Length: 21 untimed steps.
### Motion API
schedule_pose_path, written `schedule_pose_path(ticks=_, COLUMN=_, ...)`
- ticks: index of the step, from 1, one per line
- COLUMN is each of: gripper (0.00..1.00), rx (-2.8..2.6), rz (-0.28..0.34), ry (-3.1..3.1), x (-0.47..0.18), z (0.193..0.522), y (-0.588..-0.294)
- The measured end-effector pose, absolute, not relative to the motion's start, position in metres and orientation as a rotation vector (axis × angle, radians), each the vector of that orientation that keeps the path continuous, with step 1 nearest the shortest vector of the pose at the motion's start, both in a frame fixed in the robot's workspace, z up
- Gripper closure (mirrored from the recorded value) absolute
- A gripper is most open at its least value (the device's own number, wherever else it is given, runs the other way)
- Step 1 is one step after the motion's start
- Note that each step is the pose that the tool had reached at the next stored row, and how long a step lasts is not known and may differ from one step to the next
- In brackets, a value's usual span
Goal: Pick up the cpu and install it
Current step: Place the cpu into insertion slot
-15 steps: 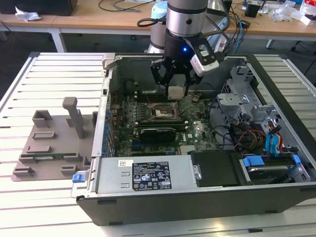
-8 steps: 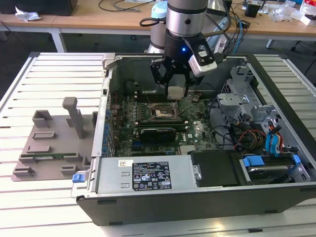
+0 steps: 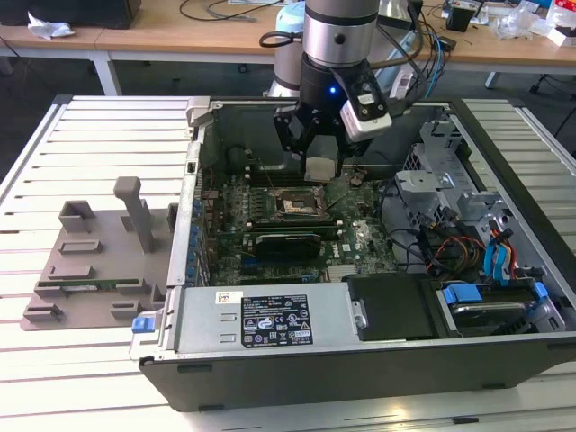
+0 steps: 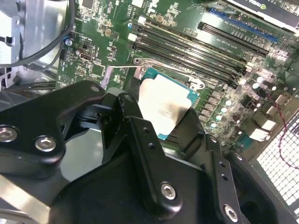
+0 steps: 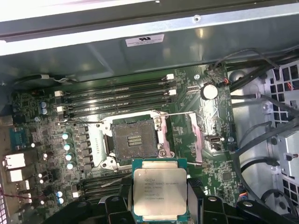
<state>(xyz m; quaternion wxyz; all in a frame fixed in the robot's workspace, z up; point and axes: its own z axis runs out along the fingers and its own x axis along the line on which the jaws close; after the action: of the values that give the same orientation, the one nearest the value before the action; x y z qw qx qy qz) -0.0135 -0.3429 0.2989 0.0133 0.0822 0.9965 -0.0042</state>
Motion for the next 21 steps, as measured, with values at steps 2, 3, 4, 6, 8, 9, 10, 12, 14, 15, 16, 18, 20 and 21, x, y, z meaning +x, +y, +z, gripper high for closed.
schedule_pose_path(ticks=2, gripper=0.45, rx=0.281, rz=-0.013, ry=3.102, x=-0.0135, z=0.2988, y=-0.3429)
schedule_pose_path(ticks=3, gripper=0.45, rx=0.291, rz=-0.013, ry=3.101, x=-0.0135, z=0.2988, y=-0.3429)
schedule_pose_path(ticks=4, gripper=0.45, rx=0.309, rz=-0.014, ry=3.100, x=-0.0135, z=0.2988, y=-0.3429)
schedule_pose_path(ticks=6, gripper=0.45, rx=0.345, rz=-0.014, ry=3.096, x=-0.0135, z=0.2987, y=-0.3429)
schedule_pose_path(ticks=8, gripper=0.45, rx=0.372, rz=-0.015, ry=3.093, x=-0.0135, z=0.2986, y=-0.3429)
schedule_pose_path(ticks=9, gripper=0.45, rx=0.380, rz=-0.015, ry=3.092, x=-0.0135, z=0.2986, y=-0.3429)
schedule_pose_path(ticks=10, gripper=0.45, rx=0.395, rz=-0.015, ry=3.090, x=-0.0135, z=0.2986, y=-0.3429)
schedule_pose_path(ticks=12, gripper=0.45, rx=0.405, rz=-0.015, ry=3.089, x=-0.0135, z=0.2986, y=-0.3429)
schedule_pose_path(ticks=14, gripper=0.45, rx=0.418, rz=-0.015, ry=3.087, x=-0.0135, z=0.2985, y=-0.3429)
schedule_pose_path(ticks=15, gripper=0.45, rx=0.422, rz=-0.015, ry=3.087, x=-0.0135, z=0.2985, y=-0.3429)
schedule_pose_path(ticks=16, gripper=0.45, rx=0.427, rz=-0.015, ry=3.086, x=-0.0135, z=0.2985, y=-0.3429)
schedule_pose_path(ticks=18, gripper=0.45, rx=0.442, rz=-0.015, ry=3.084, x=-0.0135, z=0.2984, y=-0.3429)
schedule_pose_path(ticks=20, gripper=0.45, rx=0.457, rz=-0.016, ry=3.082, x=-0.0135, z=0.2984, y=-0.3429)
schedule_pose_path(ticks=21, gripper=0.45, rx=0.461, rz=-0.016, ry=3.081, x=-0.0135, z=0.2984, y=-0.3429)
